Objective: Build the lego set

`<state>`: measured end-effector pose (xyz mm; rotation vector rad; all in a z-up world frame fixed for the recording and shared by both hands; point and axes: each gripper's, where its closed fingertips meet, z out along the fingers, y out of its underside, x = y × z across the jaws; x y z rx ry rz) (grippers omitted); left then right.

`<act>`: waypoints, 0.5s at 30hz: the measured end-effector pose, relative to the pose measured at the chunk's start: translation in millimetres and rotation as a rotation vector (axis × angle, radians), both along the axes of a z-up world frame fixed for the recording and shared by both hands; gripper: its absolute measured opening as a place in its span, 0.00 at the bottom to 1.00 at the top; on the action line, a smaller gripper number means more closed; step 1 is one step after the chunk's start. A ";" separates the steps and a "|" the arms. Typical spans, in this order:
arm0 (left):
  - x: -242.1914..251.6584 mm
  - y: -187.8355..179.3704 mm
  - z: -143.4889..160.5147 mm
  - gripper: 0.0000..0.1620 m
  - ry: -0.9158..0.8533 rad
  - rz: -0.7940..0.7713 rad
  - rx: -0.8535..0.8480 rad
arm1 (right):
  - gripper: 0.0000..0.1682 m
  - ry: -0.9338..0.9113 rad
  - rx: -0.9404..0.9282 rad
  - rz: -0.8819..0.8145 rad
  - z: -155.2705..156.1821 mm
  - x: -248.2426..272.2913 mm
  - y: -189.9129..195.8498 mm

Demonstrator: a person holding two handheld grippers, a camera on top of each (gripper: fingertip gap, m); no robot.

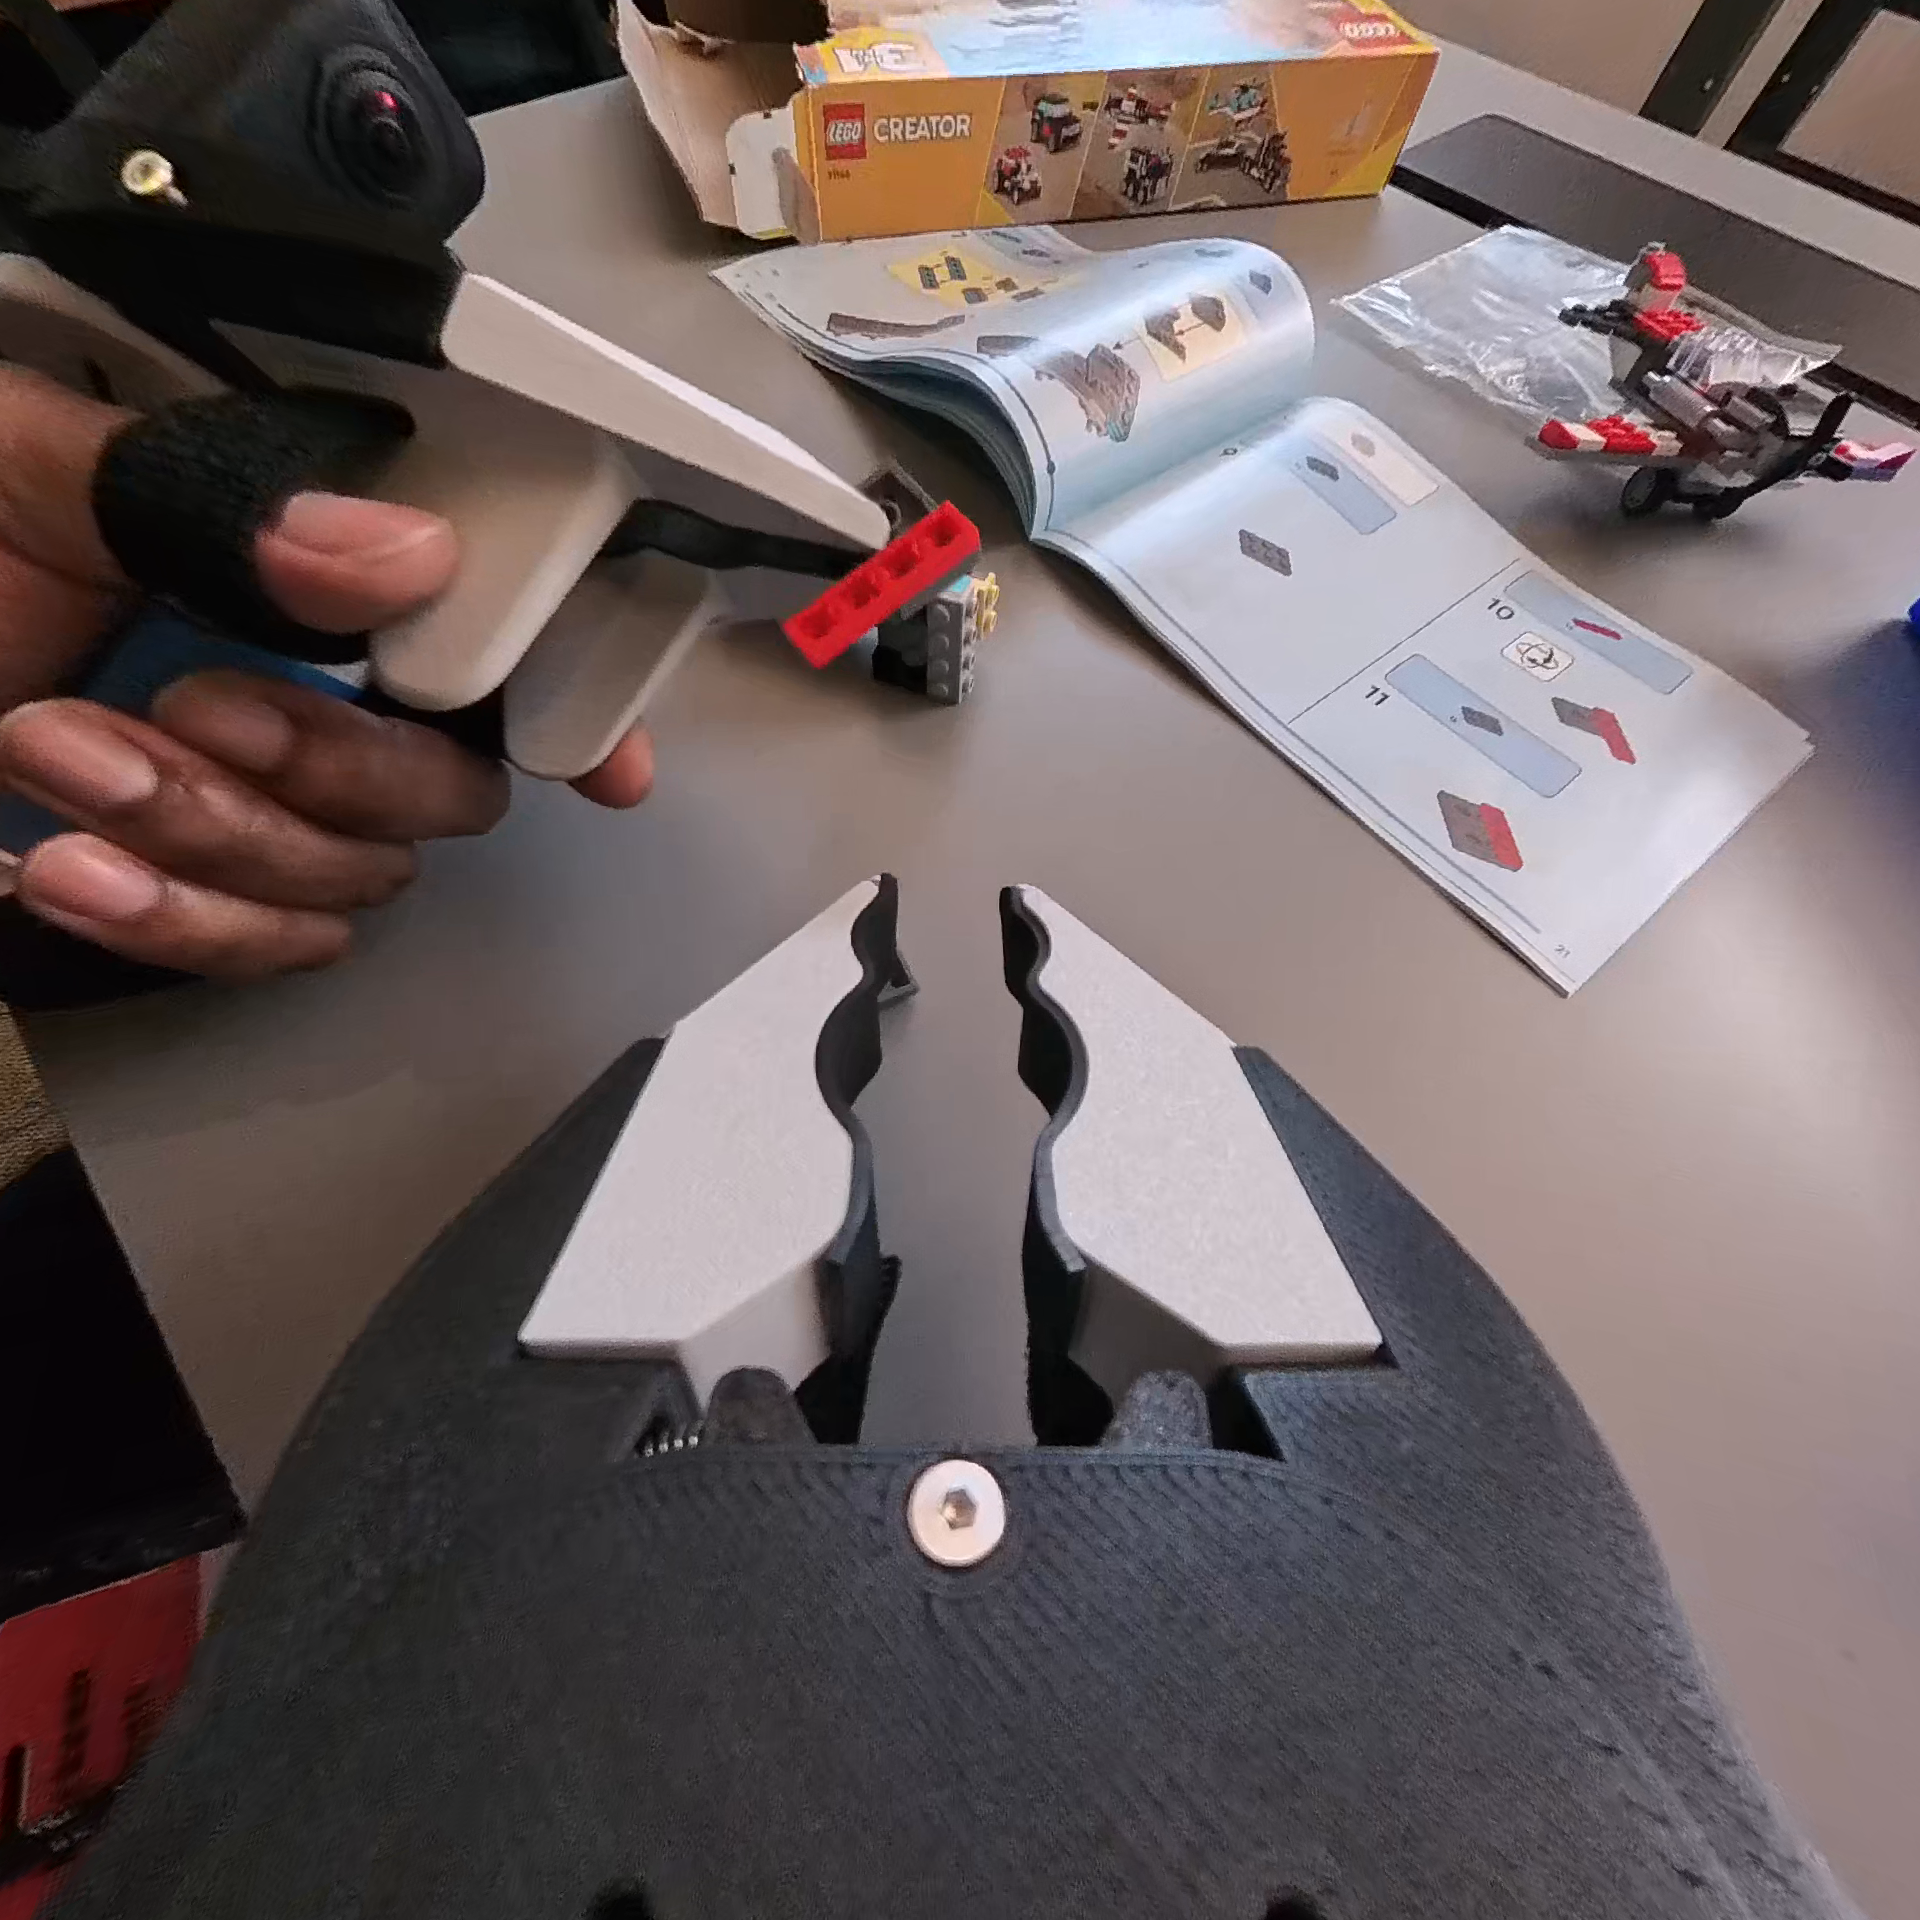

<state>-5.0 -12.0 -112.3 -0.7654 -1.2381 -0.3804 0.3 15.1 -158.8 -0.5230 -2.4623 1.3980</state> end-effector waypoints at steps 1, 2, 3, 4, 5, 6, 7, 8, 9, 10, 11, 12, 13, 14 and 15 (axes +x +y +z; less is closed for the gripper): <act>0.0 0.4 -0.3 0.03 0.000 0.000 -0.004 | 0.12 -0.002 -0.005 0.001 0.4 0.2 0.3; -0.1 0.8 -0.6 0.03 -0.001 -0.001 -0.008 | 0.12 -0.006 -0.009 0.003 0.5 0.5 0.7; -0.1 1.0 -0.9 0.03 -0.002 -0.001 -0.010 | 0.12 -0.008 -0.013 0.006 0.7 0.7 0.8; -0.3 1.1 -1.2 0.03 -0.003 -0.001 -0.012 | 0.12 -0.011 -0.017 0.009 1.1 1.1 1.2; -0.4 1.0 -1.4 0.03 -0.005 0.000 -0.013 | 0.12 -0.015 -0.020 0.013 1.3 1.8 1.5; -0.3 0.8 -1.9 0.03 -0.007 0.001 -0.015 | 0.12 -0.021 -0.020 0.019 0.9 2.6 2.2; -0.4 0.4 -2.3 0.03 -0.008 0.001 -0.019 | 0.12 -0.028 -0.015 0.025 -0.3 3.2 3.8; -0.3 -0.3 -2.7 0.03 -0.010 0.003 -0.024 | 0.13 -0.037 -0.005 0.030 -2.3 3.6 6.2; -0.2 -1.1 -3.4 0.03 -0.011 0.005 -0.032 | 0.13 -0.045 0.005 0.038 -3.9 4.2 8.8; -0.1 -2.0 -4.0 0.02 -0.012 0.007 -0.041 | 0.13 -0.052 0.010 0.052 -4.9 5.6 10.7; 0.2 -2.9 -4.5 0.02 -0.013 0.008 -0.050 | 0.14 -0.062 0.014 0.078 -5.9 8.6 11.6; 0.3 -3.9 -5.1 0.02 -0.014 0.008 -0.057 | 0.15 -0.075 0.017 0.110 -6.9 12.9 11.3; 0.6 -4.5 -5.6 0.02 -0.016 0.007 -0.060 | 0.16 -0.085 0.026 0.129 -8.6 15.3 11.4; 0.7 -4.9 -6.1 0.02 -0.019 0.005 -0.061 | 0.17 -0.091 0.032 0.137 -9.6 16.3 10.7; 1.0 -5.2 -6.5 0.02 -0.022 0.003 -0.061 | 0.17 -0.091 0.044 0.145 -11.3 17.3 9.4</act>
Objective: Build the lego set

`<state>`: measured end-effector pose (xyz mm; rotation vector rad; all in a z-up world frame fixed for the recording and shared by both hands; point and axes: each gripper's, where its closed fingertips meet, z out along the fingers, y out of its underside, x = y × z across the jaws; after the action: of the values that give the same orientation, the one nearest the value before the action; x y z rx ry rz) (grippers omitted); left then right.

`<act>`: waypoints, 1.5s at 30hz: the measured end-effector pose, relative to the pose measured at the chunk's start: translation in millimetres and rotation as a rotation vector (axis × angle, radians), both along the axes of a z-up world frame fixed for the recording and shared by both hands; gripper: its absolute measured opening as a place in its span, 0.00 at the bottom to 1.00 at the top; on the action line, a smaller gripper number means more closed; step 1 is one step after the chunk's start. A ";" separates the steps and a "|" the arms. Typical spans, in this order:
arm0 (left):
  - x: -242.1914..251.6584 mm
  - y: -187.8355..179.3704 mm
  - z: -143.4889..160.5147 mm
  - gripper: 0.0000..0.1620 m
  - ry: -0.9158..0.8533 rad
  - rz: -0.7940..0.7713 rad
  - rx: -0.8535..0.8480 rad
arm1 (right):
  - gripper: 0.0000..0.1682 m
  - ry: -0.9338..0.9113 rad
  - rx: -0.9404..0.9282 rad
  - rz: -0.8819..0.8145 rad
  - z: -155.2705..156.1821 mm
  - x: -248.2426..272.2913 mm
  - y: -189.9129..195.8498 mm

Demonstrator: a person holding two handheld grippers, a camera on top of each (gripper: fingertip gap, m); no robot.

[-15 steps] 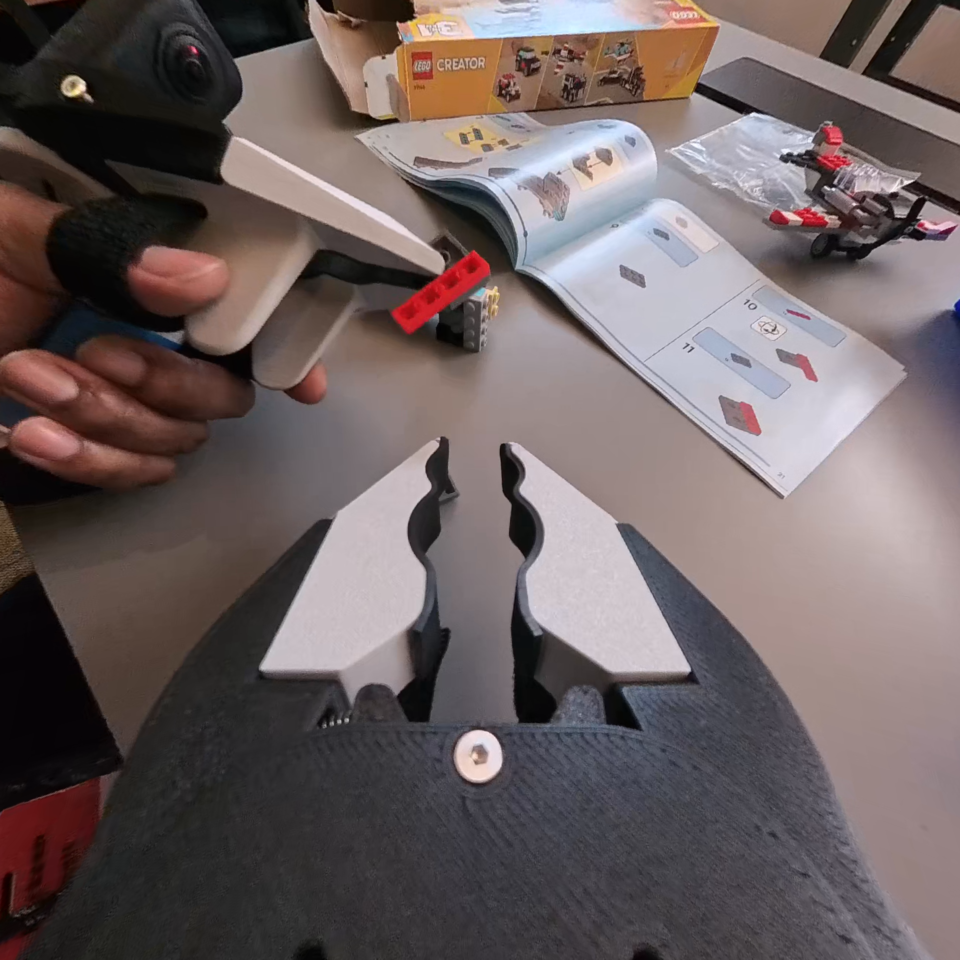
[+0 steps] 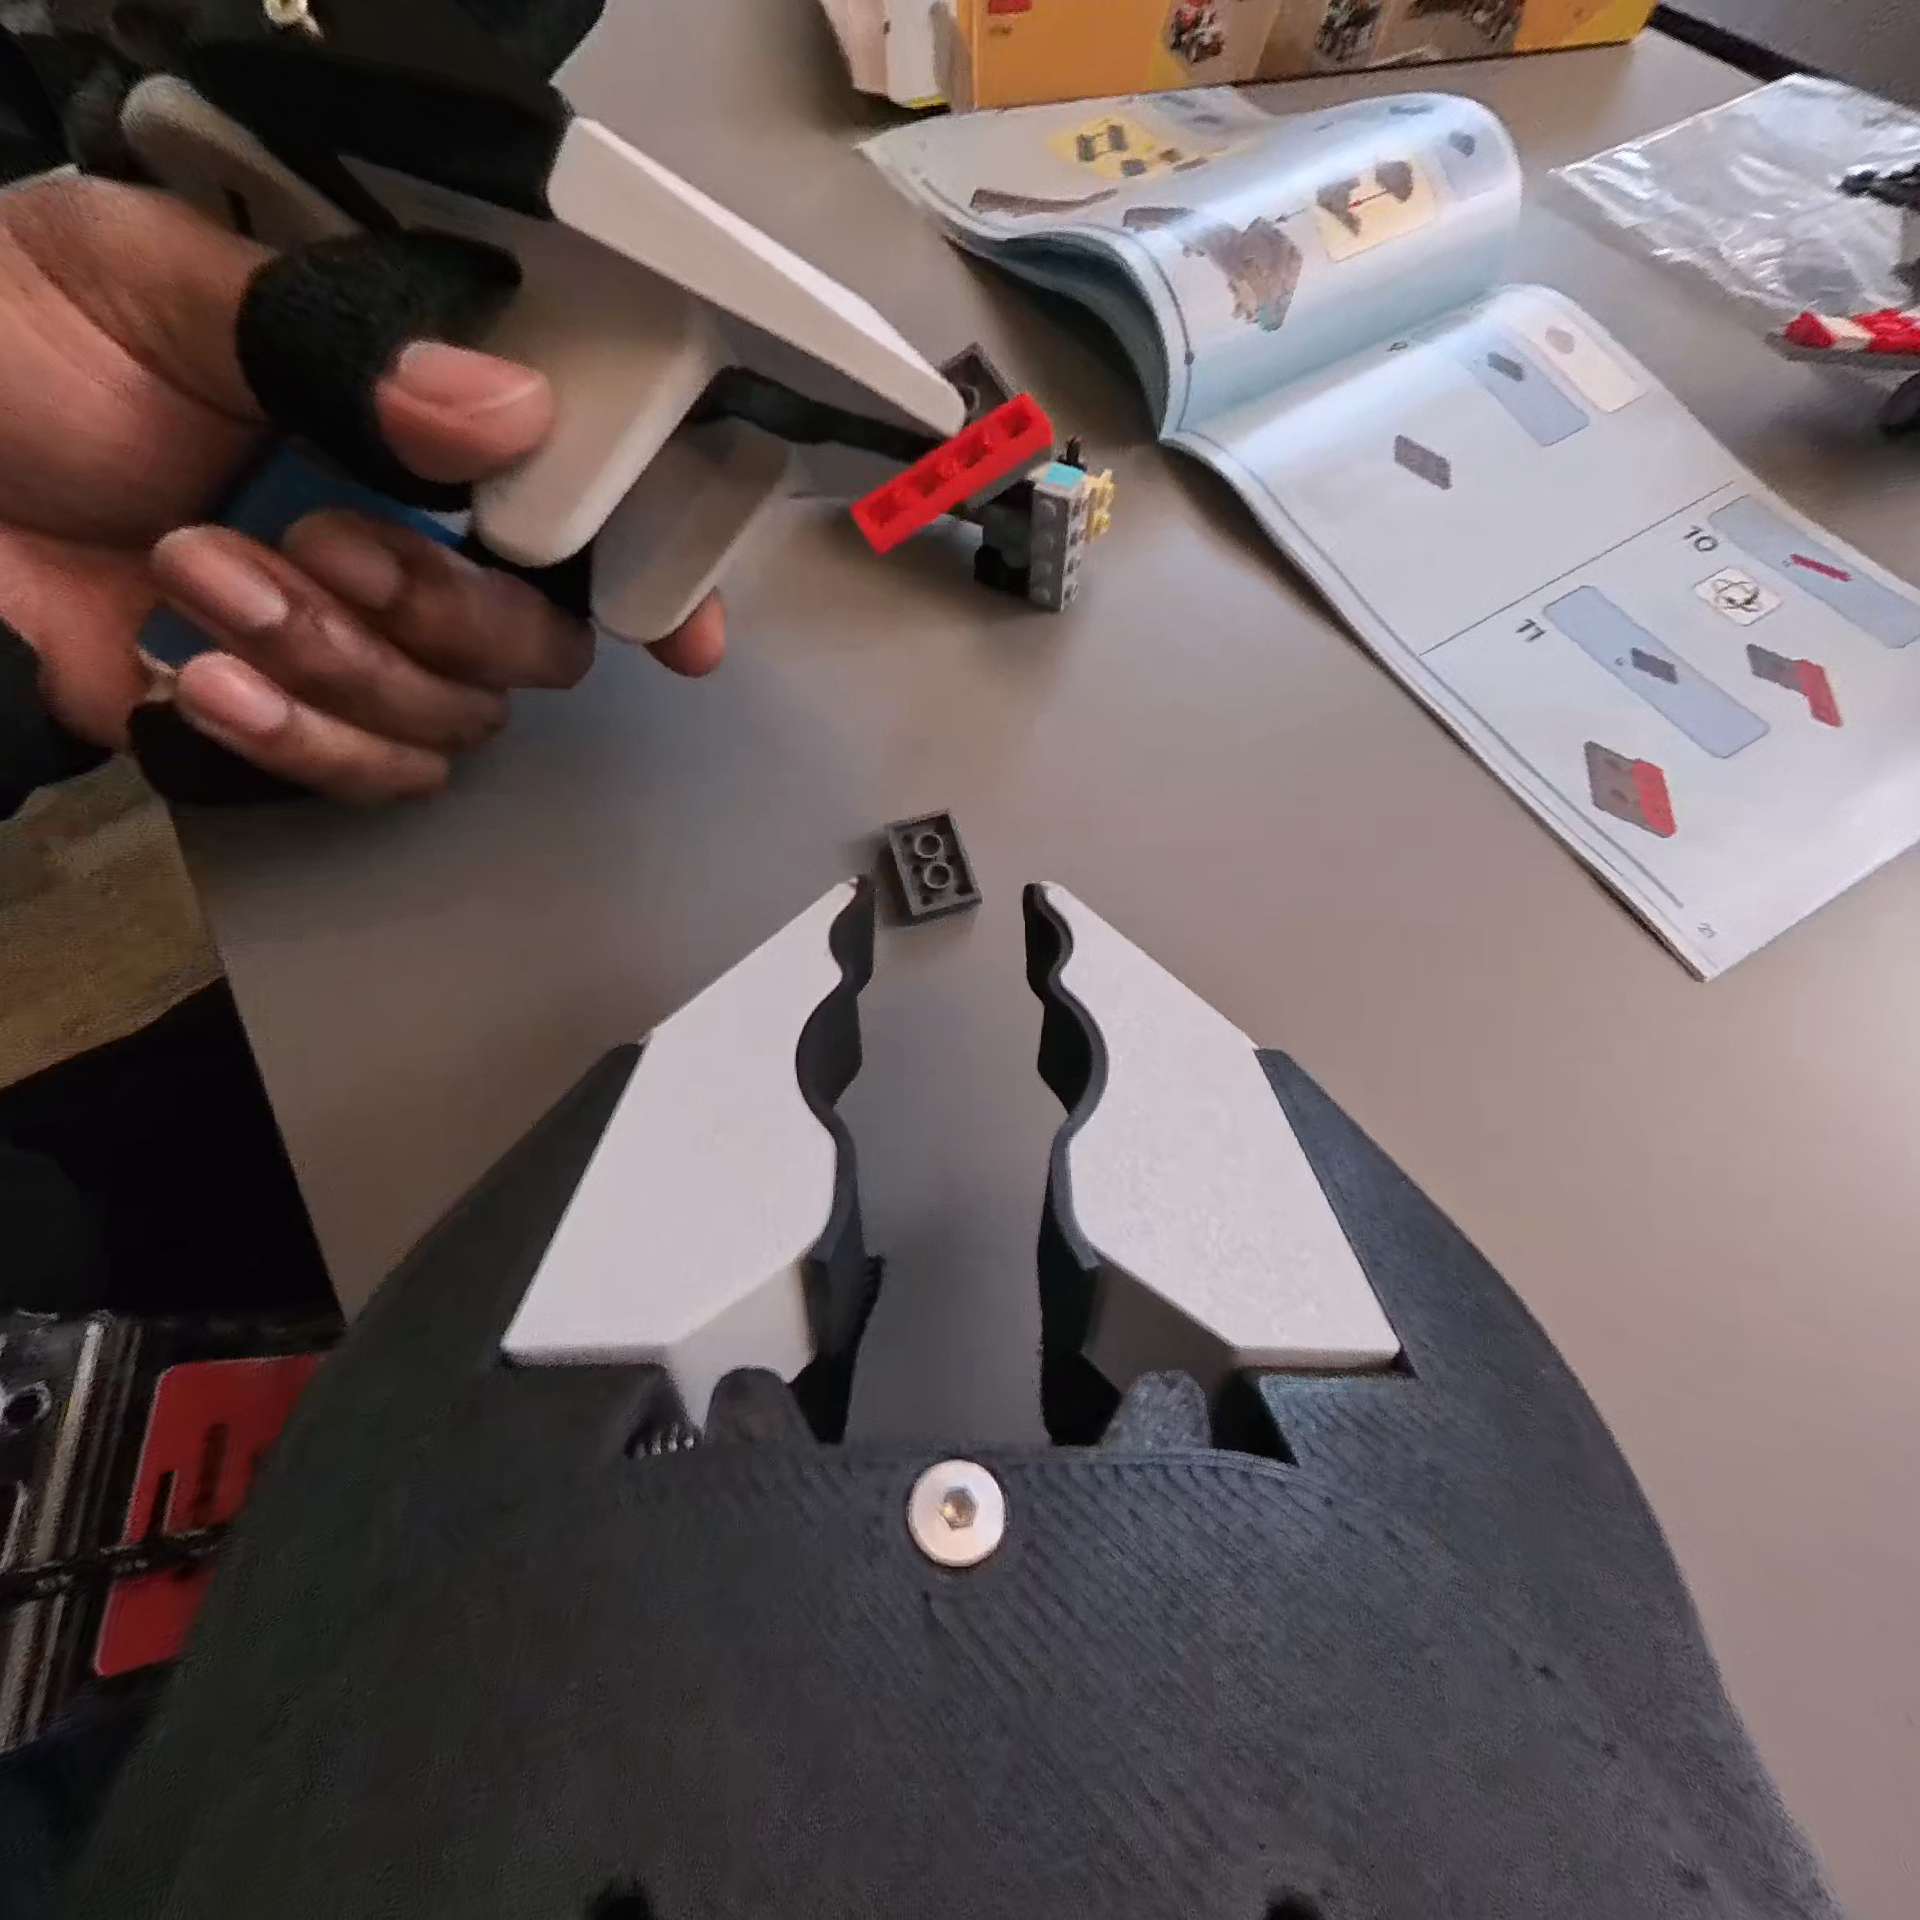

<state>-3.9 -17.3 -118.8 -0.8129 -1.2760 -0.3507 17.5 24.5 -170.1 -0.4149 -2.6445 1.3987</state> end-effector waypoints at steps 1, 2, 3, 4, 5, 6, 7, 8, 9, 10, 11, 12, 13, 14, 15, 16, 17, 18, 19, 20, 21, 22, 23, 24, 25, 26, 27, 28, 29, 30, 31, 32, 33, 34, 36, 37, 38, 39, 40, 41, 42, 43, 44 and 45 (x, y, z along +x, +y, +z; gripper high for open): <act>0.2 0.2 -0.2 0.02 -0.002 -0.003 -0.001 | 0.17 0.006 0.023 0.010 -2.9 1.1 -1.5; 0.6 0.7 -0.6 0.02 -0.003 -0.007 -0.004 | 0.18 0.013 0.053 0.022 -6.7 2.0 -3.2; 0.9 1.3 -1.0 0.02 -0.004 -0.011 -0.008 | 0.18 0.019 0.084 0.034 -10.8 2.8 -4.8; 1.3 1.9 -1.4 0.02 -0.006 -0.015 -0.012 | 0.18 0.022 0.112 0.045 -14.6 3.3 -6.1; 1.7 2.5 -2.3 0.02 -0.009 -0.019 -0.018 | 0.18 0.024 0.138 0.056 -18.2 3.1 -7.2; 2.2 2.8 -3.1 0.02 -0.013 -0.022 -0.024 | 0.18 0.023 0.161 0.064 -21.4 2.6 -7.9; 2.5 3.0 -4.0 0.02 -0.016 -0.025 -0.030 | 0.18 0.021 0.171 0.071 -22.9 1.7 -9.2; 2.8 2.9 -4.7 0.02 -0.019 -0.027 -0.037 | 0.18 0.021 0.171 0.076 -22.9 0.8 -10.5; 3.1 2.6 -5.6 0.02 -0.022 -0.027 -0.043 | 0.16 0.014 0.169 0.084 -23.0 0.8 -11.8; 3.2 2.3 -6.3 0.02 -0.025 -0.028 -0.048 | 0.13 0.007 0.169 0.092 -23.3 1.1 -12.6; 3.3 2.2 -6.9 0.02 -0.027 -0.029 -0.052 | 0.10 0.004 0.169 0.097 -23.3 1.2 -13.2; 3.6 2.4 -7.2 0.02 -0.028 -0.032 -0.052 | 0.10 0.004 0.169 0.100 -23.3 1.2 -13.7; 4.0 3.3 -7.3 0.02 -0.030 -0.039 -0.050 | 0.10 0.005 0.169 0.107 -23.3 2.0 -13.9; 4.2 4.1 -7.6 0.02 -0.032 -0.044 -0.049 | 0.10 0.005 0.168 0.118 -23.2 3.5 -14.1; 4.1 4.2 -7.9 0.02 -0.033 -0.044 -0.051 | 0.10 0.015 0.164 0.128 -22.3 4.4 -14.5; 3.8 4.0 -8.1 0.02 -0.033 -0.041 -0.053 | 0.10 0.032 0.151 0.134 -20.0 4.6 -15.2; 3.8 4.2 -8.2 0.02 -0.034 -0.042 -0.054 | 0.10 0.044 0.137 0.140 -17.5 5.1 -15.8; 4.0 4.5 -8.3 0.02 -0.034 -0.045 -0.053 | 0.10 0.054 0.119 0.147 -14.6 5.8 -16.6; 4.2 5.0 -8.3 0.02 -0.035 -0.049 -0.051 | 0.10 0.064 0.096 0.155 -10.8 6.7 -17.7; 4.3 5.5 -8.2 0.02 -0.035 -0.052 -0.050 | 0.10 0.072 0.069 0.159 -6.1 7.5 -19.1; 4.4 5.8 -8.2 0.02 -0.034 -0.054 -0.048 | 0.10 0.074 0.042 0.166 -1.2 9.2 -20.8; 4.5 6.1 -8.1 0.02 -0.034 -0.055 -0.047 | 0.10 0.078 0.017 0.173 4.1 11.0 -22.5; 4.5 6.7 -8.0 0.02 -0.034 -0.058 -0.045 | 0.10 0.086 -0.007 0.181 9.8 12.7 -24.3; 4.8 7.3 -7.8 0.03 -0.034 -0.061 -0.043 | 0.10 0.094 -0.027 0.185 15.3 13.8 -25.8; 5.1 8.1 -7.8 0.03 -0.034 -0.066 -0.041 | 0.10 0.100 -0.044 0.186 20.4 14.4 -27.1; 5.4 8.9 -7.7 0.03 -0.033 -0.069 -0.040 | 0.10 0.106 -0.058 0.183 24.8 13.9 -27.8; 5.7 9.5 -7.5 0.03 -0.032 -0.073 -0.040 | 0.10 0.112 -0.070 0.177 28.6 12.8 -28.4; 5.9 10.1 -7.3 0.03 -0.030 -0.076 -0.040 | 0.10 0.116 -0.078 0.169 31.5 11.3 -28.4; 6.1 10.5 -7.1 0.03 -0.030 -0.078 -0.039 | 0.10 0.119 -0.085 0.160 33.7 9.5 -28.3; 6.2 10.7 -7.0 0.03 -0.029 -0.080 -0.038 | 0.10 0.120 -0.091 0.153 35.4 8.1 -28.1; 6.3 10.7 -6.5 0.03 -0.028 -0.080 -0.034 | 0.10 0.121 -0.096 0.149 36.7 7.3 -28.1; 6.2 10.5 -6.2 0.03 -0.028 -0.080 -0.029 | 0.10 0.121 -0.097 0.147 37.1 7.1 -28.1; 6.3 10.3 -5.9 0.03 -0.027 -0.080 -0.025 | 0.10 0.125 -0.098 0.146 37.4 7.1 -28.2; 6.4 10.1 -5.6 0.03 -0.027 -0.081 -0.021 | 0.10 0.130 -0.098 0.144 37.8 7.1 -28.4; 6.5 9.7 -4.9 0.03 -0.026 -0.081 -0.013 | 0.10 0.140 -0.094 0.143 38.3 7.2 -28.8; 6.5 9.6 -4.7 0.03 -0.027 -0.081 -0.008 | 0.10 0.145 -0.091 0.144 38.5 7.2 -28.9; 6.6 9.6 -4.3 0.03 -0.027 -0.082 -0.001 | 0.10 0.150 -0.087 0.145 38.7 7.2 -29.1; 7.0 10.1 -3.8 0.03 -0.028 -0.086 0.008 | 0.10 0.154 -0.085 0.144 38.9 7.0 -29.4; 7.4 11.1 -3.1 0.03 -0.028 -0.091 0.020 | 0.10 0.156 -0.081 0.144 38.9 6.7 -29.5; 7.8 12.2 -2.3 0.03 -0.028 -0.095 0.032 | 0.10 0.159 -0.078 0.142 39.0 6.1 -29.5; 7.7 12.9 -1.9 0.03 -0.030 -0.097 0.042 | 0.10 0.161 -0.078 0.140 39.7 5.5 -29.4; 7.6 13.2 -1.6 0.03 -0.031 -0.096 0.048 | 0.10 0.162 -0.079 0.139 40.4 5.1 -29.2; 7.6 13.2 -1.4 0.03 -0.030 -0.096 0.048 | 0.10 0.162 -0.082 0.139 41.4 5.2 -29.0; 7.8 13.2 -1.2 0.03 -0.028 -0.098 0.048 | 0.10 0.164 -0.084 0.140 42.4 5.4 -28.8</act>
<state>3.9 -4.0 -119.9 -0.8334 -1.2517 -0.4710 22.9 -4.3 -127.7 -0.1186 -2.5313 1.5168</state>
